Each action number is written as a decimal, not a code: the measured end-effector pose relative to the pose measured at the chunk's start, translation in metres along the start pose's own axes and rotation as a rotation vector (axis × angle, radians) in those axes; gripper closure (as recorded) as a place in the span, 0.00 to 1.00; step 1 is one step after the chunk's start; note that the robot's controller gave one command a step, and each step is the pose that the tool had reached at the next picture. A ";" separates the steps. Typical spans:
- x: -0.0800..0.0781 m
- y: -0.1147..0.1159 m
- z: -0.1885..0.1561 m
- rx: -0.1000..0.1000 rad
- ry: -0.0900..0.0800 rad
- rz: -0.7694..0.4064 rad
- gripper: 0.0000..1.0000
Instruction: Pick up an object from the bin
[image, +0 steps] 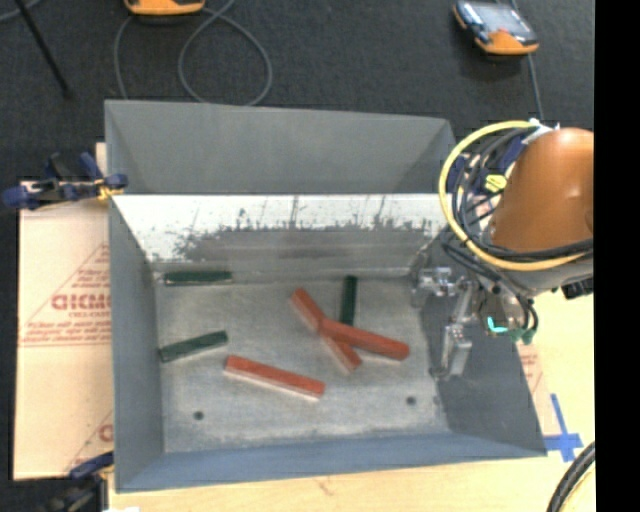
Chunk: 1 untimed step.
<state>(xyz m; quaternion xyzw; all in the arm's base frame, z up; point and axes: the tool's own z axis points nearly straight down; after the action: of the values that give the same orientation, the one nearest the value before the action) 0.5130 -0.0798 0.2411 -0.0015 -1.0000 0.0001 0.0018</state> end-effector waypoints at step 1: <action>0.001 0.040 0.157 0.000 -0.002 -0.256 0.00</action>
Offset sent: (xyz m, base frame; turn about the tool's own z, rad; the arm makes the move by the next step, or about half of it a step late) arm -0.0013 0.0406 -0.1546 -0.2572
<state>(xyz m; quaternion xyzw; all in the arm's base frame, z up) 0.5114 -0.0396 0.0838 0.1260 -0.9920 -0.0003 0.0006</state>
